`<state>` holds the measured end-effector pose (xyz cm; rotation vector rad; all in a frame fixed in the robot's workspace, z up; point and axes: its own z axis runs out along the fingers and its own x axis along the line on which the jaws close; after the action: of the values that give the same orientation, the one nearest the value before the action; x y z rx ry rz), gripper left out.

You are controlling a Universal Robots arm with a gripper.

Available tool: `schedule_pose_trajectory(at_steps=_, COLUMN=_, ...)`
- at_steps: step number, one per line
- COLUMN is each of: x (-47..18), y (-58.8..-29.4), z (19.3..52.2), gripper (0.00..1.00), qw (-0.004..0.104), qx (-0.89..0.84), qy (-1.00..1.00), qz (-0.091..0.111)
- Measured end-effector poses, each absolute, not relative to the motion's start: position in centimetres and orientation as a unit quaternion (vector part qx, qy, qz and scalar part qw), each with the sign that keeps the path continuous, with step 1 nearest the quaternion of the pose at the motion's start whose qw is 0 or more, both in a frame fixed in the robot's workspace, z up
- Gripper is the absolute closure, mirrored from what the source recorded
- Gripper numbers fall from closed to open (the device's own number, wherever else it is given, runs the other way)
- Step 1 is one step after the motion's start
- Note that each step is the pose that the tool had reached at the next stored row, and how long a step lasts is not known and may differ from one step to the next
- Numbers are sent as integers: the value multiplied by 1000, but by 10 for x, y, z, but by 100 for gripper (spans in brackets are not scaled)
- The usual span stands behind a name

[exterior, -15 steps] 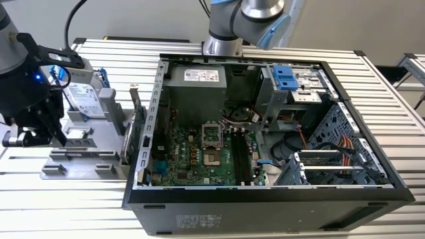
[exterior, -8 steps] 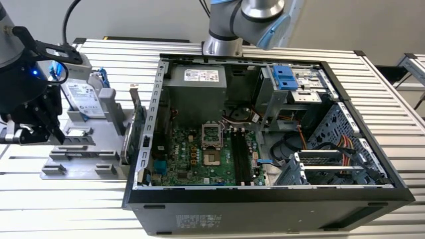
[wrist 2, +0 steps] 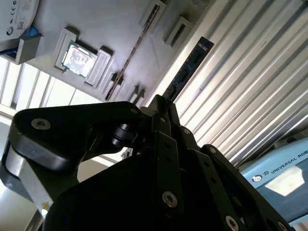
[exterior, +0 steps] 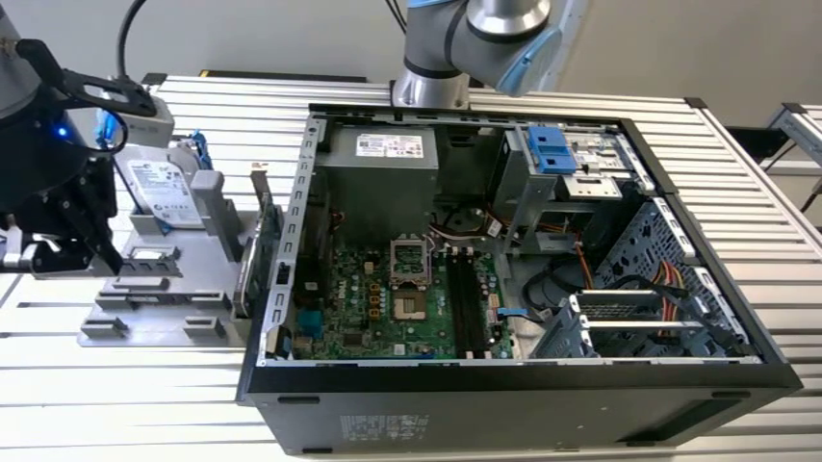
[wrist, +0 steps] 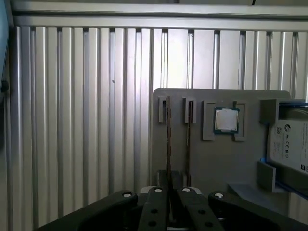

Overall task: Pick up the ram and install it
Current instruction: 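Pick up the ram and move it above insertion slot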

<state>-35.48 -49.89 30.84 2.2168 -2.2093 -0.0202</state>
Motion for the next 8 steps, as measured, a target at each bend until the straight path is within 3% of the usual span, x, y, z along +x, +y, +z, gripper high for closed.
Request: schedule_pose_trajectory(at_steps=8, x=-355, y=-499, z=314, gripper=100, qw=6, qx=708, qy=-706, qz=-6)
